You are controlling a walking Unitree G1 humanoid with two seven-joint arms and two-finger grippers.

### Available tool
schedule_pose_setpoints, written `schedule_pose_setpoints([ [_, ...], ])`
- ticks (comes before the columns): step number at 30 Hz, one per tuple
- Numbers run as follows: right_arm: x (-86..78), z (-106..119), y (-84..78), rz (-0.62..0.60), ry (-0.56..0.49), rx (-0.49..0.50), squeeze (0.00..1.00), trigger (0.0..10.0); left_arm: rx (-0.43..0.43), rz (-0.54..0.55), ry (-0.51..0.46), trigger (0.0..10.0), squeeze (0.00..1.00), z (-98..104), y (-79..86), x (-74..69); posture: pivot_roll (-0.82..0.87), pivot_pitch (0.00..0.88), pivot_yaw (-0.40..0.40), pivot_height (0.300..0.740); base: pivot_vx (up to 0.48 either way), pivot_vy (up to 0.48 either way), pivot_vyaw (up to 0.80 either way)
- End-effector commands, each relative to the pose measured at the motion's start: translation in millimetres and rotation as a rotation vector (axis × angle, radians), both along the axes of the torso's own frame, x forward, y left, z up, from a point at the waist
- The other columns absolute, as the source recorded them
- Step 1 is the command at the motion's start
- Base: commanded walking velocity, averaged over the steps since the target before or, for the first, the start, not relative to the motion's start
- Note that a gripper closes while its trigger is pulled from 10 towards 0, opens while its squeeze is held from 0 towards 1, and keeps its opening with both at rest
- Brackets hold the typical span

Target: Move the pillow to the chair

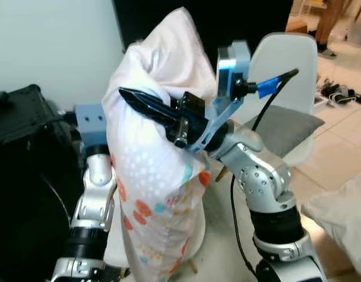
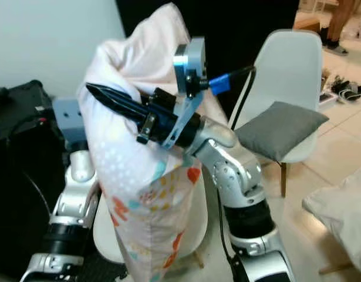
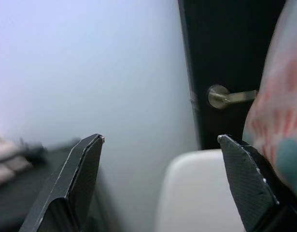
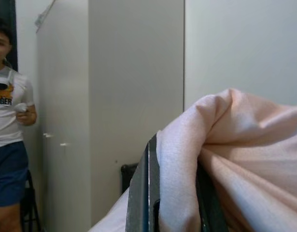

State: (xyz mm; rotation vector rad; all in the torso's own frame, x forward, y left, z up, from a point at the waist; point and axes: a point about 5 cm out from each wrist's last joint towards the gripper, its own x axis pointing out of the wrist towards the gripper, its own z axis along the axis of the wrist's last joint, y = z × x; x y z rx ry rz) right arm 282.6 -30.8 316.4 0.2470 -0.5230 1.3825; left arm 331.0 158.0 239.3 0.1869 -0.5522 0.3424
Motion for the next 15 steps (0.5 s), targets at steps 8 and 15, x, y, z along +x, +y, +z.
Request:
schedule_pose_setpoints([
  [8, 43.1, -63, 20.1, -0.213, 0.144, -0.151, 0.00, 0.0, 0.164, 0.081, -0.044, 10.0, 0.00, 13, -5.6, -15.7, -0.13, 0.070, 0.023, 0.740, 0.000, 0.000, 0.80],
  [15, 67.2, -120, 7.0, -0.440, 0.209, -0.373, 0.00, 0.0, 0.163, 0.068, -0.005, 10.0, 0.00, 5, -12.1, -16.5, -0.13, 0.066, 0.023, 0.740, 0.000, 0.000, 0.80],
])
